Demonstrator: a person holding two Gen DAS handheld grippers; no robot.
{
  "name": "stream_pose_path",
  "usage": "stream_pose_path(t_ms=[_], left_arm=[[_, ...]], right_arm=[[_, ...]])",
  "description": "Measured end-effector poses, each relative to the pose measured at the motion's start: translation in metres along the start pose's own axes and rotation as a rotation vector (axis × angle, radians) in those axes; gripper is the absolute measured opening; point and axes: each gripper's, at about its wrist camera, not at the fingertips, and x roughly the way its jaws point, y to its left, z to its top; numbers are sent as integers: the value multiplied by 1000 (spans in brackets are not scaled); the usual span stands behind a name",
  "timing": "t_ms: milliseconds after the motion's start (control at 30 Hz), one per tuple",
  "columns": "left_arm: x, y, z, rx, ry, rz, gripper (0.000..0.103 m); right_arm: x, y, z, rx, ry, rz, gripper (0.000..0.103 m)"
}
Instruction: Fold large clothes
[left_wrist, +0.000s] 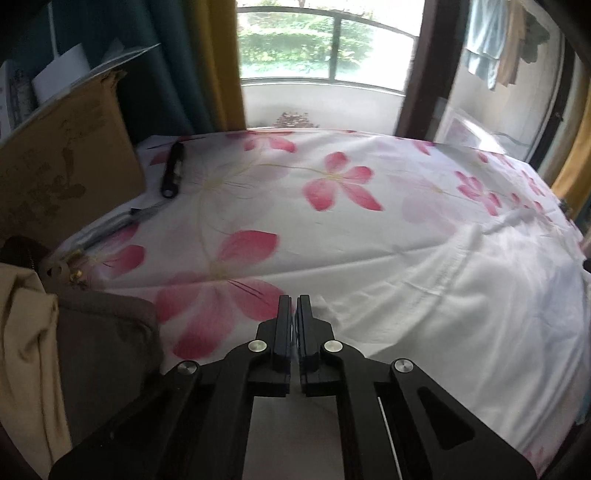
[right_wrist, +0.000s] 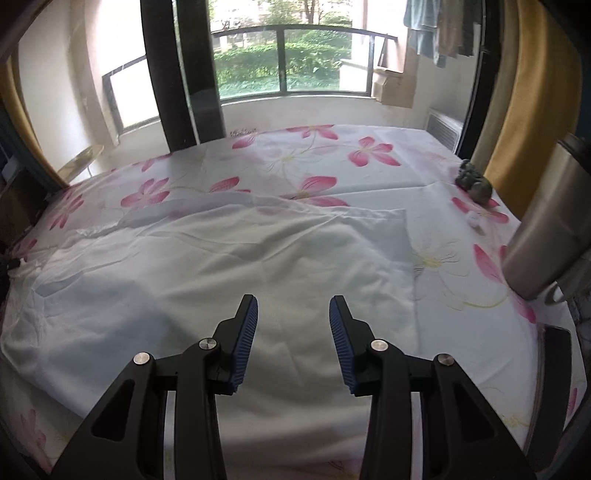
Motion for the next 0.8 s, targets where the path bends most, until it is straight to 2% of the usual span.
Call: stream_pose_path(t_ms=[167, 300, 400, 433, 467, 533, 633, 800], left_arm=[[8, 26, 0, -74, 14, 79, 2], [-11, 24, 1, -94, -27, 37, 3], [-32, 11, 3, -60, -75, -22, 5], [-39, 3, 2, -30, -92, -45, 11], [-42, -2, 2, -12, -94, -56, 25], [-45, -12, -3, 27, -86, -74, 43], [-35, -26, -12, 98, -35, -74, 44], [-11, -27, -16, 139, 18, 28, 44]], right_arm=[[17, -3, -4, 4, 51, -9, 40], [19, -7, -6, 20, 56, -14, 40], [17, -9, -5, 25, 50, -21, 40], [16, -10, -5, 27, 47, -24, 40], [15, -11, -5, 29, 44, -26, 40], [13, -13, -4, 36, 36, -30, 40], [9, -14, -2, 45, 21, -29, 40], [13, -10, -3, 33, 28, -22, 40]])
